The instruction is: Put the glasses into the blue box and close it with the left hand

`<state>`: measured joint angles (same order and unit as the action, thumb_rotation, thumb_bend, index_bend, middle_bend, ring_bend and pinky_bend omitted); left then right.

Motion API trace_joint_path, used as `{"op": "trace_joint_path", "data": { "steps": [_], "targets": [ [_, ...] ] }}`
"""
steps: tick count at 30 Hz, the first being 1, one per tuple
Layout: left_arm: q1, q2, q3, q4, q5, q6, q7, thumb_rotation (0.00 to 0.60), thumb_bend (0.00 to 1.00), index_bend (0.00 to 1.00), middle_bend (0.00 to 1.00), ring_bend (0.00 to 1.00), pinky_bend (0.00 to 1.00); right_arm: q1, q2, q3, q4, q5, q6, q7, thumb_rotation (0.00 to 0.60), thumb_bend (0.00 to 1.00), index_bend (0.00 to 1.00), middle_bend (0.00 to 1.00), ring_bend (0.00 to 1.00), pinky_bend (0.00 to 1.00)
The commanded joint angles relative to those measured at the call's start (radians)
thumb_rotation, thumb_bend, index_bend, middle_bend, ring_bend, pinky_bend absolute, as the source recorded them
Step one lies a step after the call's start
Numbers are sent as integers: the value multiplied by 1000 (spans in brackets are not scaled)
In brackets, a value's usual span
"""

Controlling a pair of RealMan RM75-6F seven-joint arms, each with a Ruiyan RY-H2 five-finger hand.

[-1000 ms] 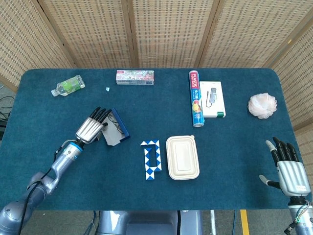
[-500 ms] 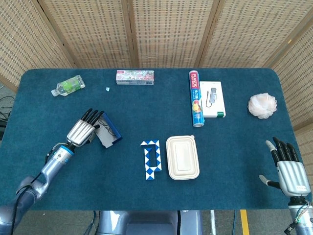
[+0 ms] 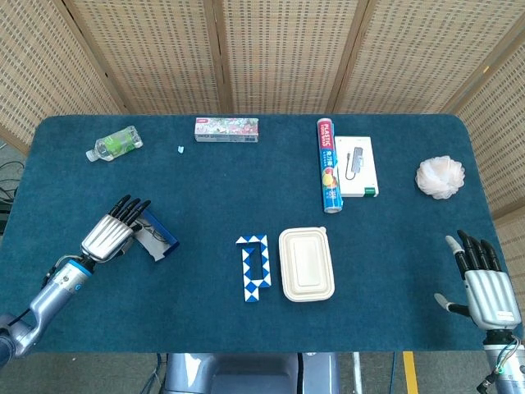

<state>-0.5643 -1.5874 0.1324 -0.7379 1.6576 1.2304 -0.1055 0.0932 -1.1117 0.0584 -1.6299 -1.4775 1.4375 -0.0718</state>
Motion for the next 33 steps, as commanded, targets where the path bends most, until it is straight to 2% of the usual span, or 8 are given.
{"op": "trace_joint_path", "data": {
  "steps": [1,17,33],
  "targets": [
    [-1,51,-13,-99,-20,-41,68,600,512,802,0,0,0,0,0,0,0,0,0,0,600,53,0,0,0,0],
    [-76,40,-81,-176,-88,-204,76,600,518,801,0,0,0,1,0,0,0,1,-1,1,600,53,0,0,0,0],
    [-118,1,-134,-155,-148,-286,104,600,523,801,0,0,0,1,0,0,1,0,-1,2,600,53,0,0,0,0]
  ]
}}
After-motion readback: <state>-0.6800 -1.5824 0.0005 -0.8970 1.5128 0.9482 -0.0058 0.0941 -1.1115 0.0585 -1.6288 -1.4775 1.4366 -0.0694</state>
